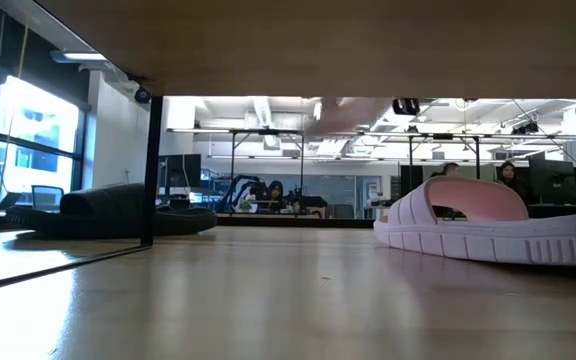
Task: Pick and place slides into the shelf
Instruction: Put the pink slipper under the shelf
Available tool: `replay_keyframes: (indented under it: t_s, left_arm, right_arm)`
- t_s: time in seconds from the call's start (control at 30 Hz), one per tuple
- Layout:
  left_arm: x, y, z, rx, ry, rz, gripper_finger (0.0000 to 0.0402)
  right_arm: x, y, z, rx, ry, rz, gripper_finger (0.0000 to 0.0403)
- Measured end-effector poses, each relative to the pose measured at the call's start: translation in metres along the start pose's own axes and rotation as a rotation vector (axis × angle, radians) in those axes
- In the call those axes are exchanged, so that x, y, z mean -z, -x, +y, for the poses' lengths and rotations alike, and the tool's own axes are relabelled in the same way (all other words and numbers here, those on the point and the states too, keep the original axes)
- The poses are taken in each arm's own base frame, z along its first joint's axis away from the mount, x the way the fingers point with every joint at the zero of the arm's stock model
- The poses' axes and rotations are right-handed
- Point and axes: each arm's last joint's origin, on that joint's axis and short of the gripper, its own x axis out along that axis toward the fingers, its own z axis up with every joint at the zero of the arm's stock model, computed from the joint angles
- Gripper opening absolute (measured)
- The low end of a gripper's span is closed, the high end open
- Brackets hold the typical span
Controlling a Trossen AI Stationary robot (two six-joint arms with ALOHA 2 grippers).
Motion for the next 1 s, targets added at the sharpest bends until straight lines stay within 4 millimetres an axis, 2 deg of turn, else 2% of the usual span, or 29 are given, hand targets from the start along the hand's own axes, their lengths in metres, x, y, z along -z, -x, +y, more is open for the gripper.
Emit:
replay_keyframes:
  t_s: [0.07, 0.17, 0.23, 0.5, 0.67, 0.83, 1.0]
  left_arm:
    - [0.002, 0.004, 0.004, -0.001, 0.012, -0.004, 0.0171]
    - [0.004, 0.007, 0.008, -0.003, 0.03, -0.004, 0.017]
    - [0.007, 0.009, 0.01, 0.002, 0.039, 0.009, 0.0167]
    - [0.016, 0.011, 0.01, 0.024, 0.048, 0.064, 0.0155]
    - [0.016, 0.011, 0.01, 0.024, 0.048, 0.065, 0.0154]
    - [0.016, 0.011, 0.01, 0.024, 0.049, 0.067, 0.0154]
    - [0.016, 0.011, 0.01, 0.024, 0.058, 0.068, 0.0154]
  right_arm:
    - [-0.008, 0.0, -0.006, 0.084, 0.022, 0.024, 0.0001]
    - [-0.022, -0.002, -0.012, 0.008, 0.05, -0.007, 0.0001]
    - [-0.023, -0.009, -0.015, 0.009, 0.049, 0.02, 0.0001]
    - [0.007, -0.068, -0.013, 0.071, 0.052, 0.349, 0.0]
    - [0.024, -0.103, -0.004, 0.053, 0.073, 0.476, 0.0]
    - [0.024, -0.118, 0.007, 0.054, 0.133, 0.477, 0.0]
    - [0.019, -0.118, 0.015, 0.056, 0.147, 0.443, 0.0]
